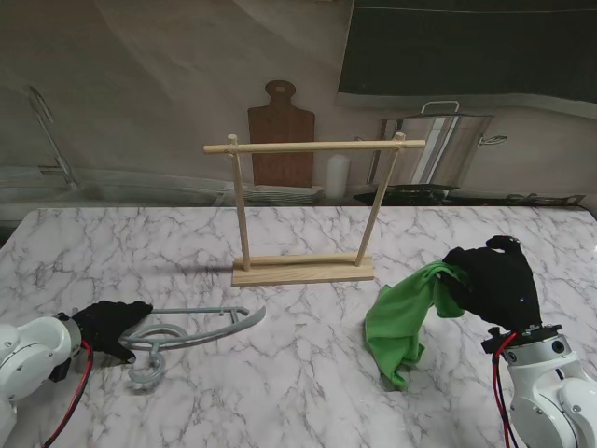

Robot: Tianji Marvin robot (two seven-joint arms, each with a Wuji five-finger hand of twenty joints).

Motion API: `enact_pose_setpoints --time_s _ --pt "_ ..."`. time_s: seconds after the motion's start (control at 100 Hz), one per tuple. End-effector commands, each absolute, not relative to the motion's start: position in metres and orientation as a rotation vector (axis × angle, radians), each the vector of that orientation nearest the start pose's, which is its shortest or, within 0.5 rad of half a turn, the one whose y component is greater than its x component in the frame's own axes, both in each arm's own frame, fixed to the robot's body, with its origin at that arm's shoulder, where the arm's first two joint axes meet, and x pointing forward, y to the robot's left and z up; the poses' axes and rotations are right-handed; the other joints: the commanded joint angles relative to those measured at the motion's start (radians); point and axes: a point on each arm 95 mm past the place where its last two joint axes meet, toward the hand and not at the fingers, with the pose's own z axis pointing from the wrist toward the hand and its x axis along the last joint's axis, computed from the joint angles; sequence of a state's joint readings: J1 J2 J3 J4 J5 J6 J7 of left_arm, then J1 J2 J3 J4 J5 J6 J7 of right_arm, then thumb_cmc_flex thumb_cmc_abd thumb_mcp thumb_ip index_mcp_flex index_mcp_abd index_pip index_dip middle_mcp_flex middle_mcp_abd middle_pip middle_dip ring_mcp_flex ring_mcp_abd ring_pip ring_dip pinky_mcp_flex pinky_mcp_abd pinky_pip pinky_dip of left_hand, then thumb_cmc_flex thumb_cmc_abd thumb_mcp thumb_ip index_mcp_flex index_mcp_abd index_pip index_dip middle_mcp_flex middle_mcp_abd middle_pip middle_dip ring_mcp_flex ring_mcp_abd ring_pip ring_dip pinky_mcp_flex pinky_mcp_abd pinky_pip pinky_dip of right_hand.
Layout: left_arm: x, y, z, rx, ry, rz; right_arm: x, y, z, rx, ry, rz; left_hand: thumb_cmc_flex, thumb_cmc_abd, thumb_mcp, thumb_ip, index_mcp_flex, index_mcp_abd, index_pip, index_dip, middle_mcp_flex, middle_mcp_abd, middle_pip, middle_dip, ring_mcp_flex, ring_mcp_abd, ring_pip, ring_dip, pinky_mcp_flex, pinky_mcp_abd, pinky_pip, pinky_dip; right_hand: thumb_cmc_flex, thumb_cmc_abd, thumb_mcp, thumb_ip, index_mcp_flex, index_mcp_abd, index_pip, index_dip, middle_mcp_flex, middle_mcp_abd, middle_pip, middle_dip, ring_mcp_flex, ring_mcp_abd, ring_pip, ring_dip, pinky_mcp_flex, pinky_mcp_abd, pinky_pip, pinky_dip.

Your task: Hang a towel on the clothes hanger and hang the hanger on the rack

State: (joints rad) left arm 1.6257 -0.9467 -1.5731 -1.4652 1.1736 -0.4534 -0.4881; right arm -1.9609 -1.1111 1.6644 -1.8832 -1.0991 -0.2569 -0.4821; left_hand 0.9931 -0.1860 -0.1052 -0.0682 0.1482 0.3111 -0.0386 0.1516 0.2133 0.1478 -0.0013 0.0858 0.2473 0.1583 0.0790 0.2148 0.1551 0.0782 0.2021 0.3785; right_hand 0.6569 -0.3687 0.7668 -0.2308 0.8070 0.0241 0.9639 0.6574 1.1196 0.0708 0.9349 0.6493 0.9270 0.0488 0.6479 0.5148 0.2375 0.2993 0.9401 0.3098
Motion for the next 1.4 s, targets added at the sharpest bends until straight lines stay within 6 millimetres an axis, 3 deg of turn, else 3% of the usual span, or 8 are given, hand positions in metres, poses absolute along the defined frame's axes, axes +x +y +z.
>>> enact_pose_setpoints --time_s 0.0,0.07,0.28,0.43,0.54,0.81,1.09,1.39 --pt "0.374 0.178 -0.371 -1.326 2.101 -0.813 0.313 -0.094 -0.246 0.808 1.057 1.659 0.268 0.139 0.096 0.076 -0.005 -0.114 0.049 0.103 0.063 -0.048 0.035 0.031 0.099 -0.075 0.055 0.041 0.012 -0.015 0.081 0.018 0.020 0.077 0.005 0.002 0.041 -0.059 0.028 0.029 -0.010 0.030 -0.011 0.014 0.025 -0.069 -0.016 0.006 -0.020 0.026 -0.022 -0.010" --pt "0.374 0.177 -0.374 -1.376 2.068 -0.844 0.314 -0.094 -0.246 0.809 1.057 1.659 0.295 0.136 0.275 0.117 0.051 -0.155 0.074 0.128 0.112 -0.072 0.059 0.041 0.137 -0.081 0.068 0.047 0.028 -0.007 0.134 0.026 0.020 0.077 0.005 0.002 0.041 -0.059 0.028 0.030 -0.010 0.032 -0.011 0.014 0.025 -0.067 -0.015 0.006 -0.020 0.025 -0.023 -0.011" --pt "0.375 0.176 -0.375 -1.444 1.991 -0.922 0.314 -0.093 -0.247 0.810 1.059 1.660 0.298 0.137 0.549 0.044 0.249 -0.206 0.190 0.213 0.280 -0.086 0.142 0.071 0.256 -0.060 0.109 0.064 0.033 0.014 0.423 0.016 0.019 0.077 0.005 0.002 0.041 -0.058 0.027 0.029 -0.008 0.031 -0.010 0.014 0.028 -0.067 -0.013 0.007 -0.019 0.025 -0.023 -0.011" --pt "0.376 0.172 -0.368 -1.399 1.921 -1.035 0.313 -0.093 -0.247 0.812 1.061 1.660 0.297 0.162 0.447 0.033 0.376 -0.190 0.364 0.397 0.406 -0.039 0.225 0.165 0.314 0.016 0.193 0.160 0.051 0.079 0.551 0.021 0.019 0.077 0.006 0.002 0.041 -0.060 0.027 0.029 -0.007 0.031 -0.010 0.014 0.028 -0.067 -0.013 0.007 -0.019 0.027 -0.023 -0.012" --pt "0.378 0.169 -0.358 -1.323 1.878 -1.102 0.314 -0.093 -0.248 0.813 1.063 1.658 0.298 0.152 0.340 0.035 0.361 -0.180 0.474 0.603 0.424 -0.001 0.320 0.331 0.298 0.071 0.315 0.347 0.036 0.133 0.694 0.136 0.019 0.077 0.006 0.002 0.042 -0.059 0.027 0.029 -0.006 0.031 -0.010 0.014 0.029 -0.066 -0.013 0.008 -0.019 0.026 -0.023 -0.012" --pt "0.381 0.160 -0.337 -1.267 1.820 -1.129 0.314 -0.094 -0.248 0.809 1.057 1.654 0.257 0.257 0.080 0.055 0.322 -0.135 0.633 0.727 0.437 0.046 0.580 0.667 0.384 0.116 0.578 0.695 0.265 0.169 1.077 0.374 0.017 0.078 0.006 0.002 0.043 -0.060 0.026 0.030 -0.004 0.029 -0.009 0.015 0.035 -0.068 -0.009 0.010 -0.020 0.031 -0.023 -0.011" --pt "0.384 0.145 -0.330 -1.334 1.800 -1.210 0.312 -0.097 -0.246 0.802 1.054 1.650 0.148 0.360 0.071 0.045 0.343 -0.088 0.866 1.053 0.501 0.086 0.521 0.626 0.455 0.201 0.537 0.623 0.367 0.187 1.154 0.295 0.017 0.078 0.007 0.002 0.043 -0.060 0.026 0.031 -0.002 0.029 -0.009 0.015 0.036 -0.066 -0.007 0.011 -0.018 0.031 -0.021 -0.009" --pt "0.387 0.132 -0.327 -1.404 1.764 -1.326 0.309 -0.100 -0.243 0.794 1.051 1.645 0.134 0.378 0.068 0.048 0.447 -0.017 0.993 1.149 0.644 0.120 0.551 0.595 0.636 0.280 0.670 0.592 0.557 0.183 1.311 0.205 0.016 0.078 0.007 0.001 0.043 -0.061 0.025 0.032 0.000 0.028 -0.009 0.015 0.039 -0.064 -0.006 0.011 0.004 0.030 -0.005 0.001"
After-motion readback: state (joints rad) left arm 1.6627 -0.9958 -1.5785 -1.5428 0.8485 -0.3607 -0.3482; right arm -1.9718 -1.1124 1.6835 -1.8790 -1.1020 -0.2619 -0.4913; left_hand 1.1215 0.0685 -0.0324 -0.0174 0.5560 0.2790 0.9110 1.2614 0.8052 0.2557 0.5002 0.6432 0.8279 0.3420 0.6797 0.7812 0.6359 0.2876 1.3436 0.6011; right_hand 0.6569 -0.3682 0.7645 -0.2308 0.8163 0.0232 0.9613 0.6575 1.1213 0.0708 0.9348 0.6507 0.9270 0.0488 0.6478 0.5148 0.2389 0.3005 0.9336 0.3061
